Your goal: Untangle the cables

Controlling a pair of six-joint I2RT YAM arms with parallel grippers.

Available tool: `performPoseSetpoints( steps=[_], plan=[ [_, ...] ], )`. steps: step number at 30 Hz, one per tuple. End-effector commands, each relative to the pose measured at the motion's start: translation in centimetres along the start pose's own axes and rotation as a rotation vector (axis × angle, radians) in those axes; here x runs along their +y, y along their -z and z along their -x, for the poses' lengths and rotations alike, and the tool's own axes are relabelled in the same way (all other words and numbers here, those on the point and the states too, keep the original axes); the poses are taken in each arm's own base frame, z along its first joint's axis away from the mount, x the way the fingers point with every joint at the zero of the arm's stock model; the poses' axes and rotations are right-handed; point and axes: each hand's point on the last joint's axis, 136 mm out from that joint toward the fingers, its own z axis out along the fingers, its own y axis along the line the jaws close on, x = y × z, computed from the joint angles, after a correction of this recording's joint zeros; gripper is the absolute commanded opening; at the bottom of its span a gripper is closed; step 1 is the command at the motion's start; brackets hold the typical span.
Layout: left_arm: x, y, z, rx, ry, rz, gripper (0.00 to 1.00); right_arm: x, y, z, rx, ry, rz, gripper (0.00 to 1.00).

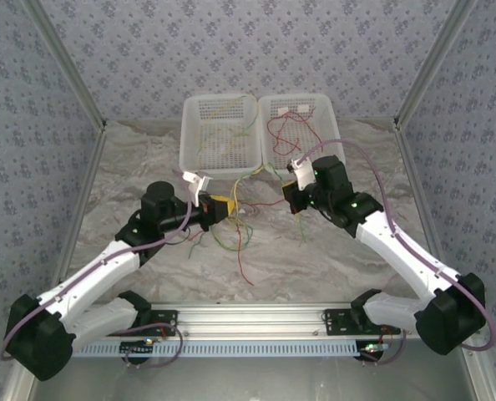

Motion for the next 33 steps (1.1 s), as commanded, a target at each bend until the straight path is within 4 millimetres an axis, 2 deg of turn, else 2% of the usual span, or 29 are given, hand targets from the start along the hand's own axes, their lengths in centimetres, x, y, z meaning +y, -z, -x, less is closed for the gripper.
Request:
performPoseSetpoints(
  steps=[1,3,5,6,8,11,15,17,19,21,26,30,33],
  plan=[
    [-0.8,-0.4,0.9,-0.019,-0.033,-0.038,0.0,0.4,-0.4,0.2,-0.014,-0.022,0.033,0.0],
    [-0.8,-0.5,1.0,-0.027,-0.029,-0.03,0.0,-0.2,-0.8,0.0,0.006,-0.042,0.011,0.0],
    [-0.8,-0.5,1.4,-0.043,-0.026,-0.029,0.0,-0.7,-1.3,0.0,0.037,-0.073,-0.006,0.3],
    [-0.8,-0.6,1.5,-0.052,-0.021,-0.033,0.0,-0.7,-1.4,0.1,0.047,-0.087,-0.005,0.39],
    [-0.5,-0.8,1.8,-0.065,0.0,-0.022,0.0,0.7,-1.0,0.7,0.02,-0.088,0.06,0.44],
    [0.2,-1.2,1.8,-0.082,0.027,0.009,0.0,2.7,0.6,1.7,-0.1,-0.131,0.179,0.56],
    [1.9,-1.2,1.7,-0.111,0.059,0.085,0.0,3.6,3.3,2.6,-0.227,-0.194,0.232,0.59],
    [2.7,-1.3,1.8,-0.12,0.072,0.12,0.0,3.5,4.6,3.0,-0.28,-0.221,0.221,0.65],
    [3.0,-1.5,1.9,-0.123,0.08,0.136,0.0,4.8,5.2,3.4,-0.308,-0.242,0.309,0.66],
    [3.0,-1.7,2.0,-0.126,0.081,0.124,0.0,6.9,4.6,3.6,-0.273,-0.266,0.451,0.64],
    [2.1,-2.4,2.6,-0.154,0.098,0.05,0.0,10.2,0.4,2.7,-0.141,-0.37,0.669,0.6],
    [0.7,-2.6,3.0,-0.169,0.114,-0.043,0.0,12.8,-1.0,1.9,-0.106,-0.284,0.732,0.6],
    [-0.8,-2.7,3.5,-0.166,0.129,-0.124,0.0,13.3,-1.8,1.5,-0.144,-0.209,0.713,0.64]
  ],
)
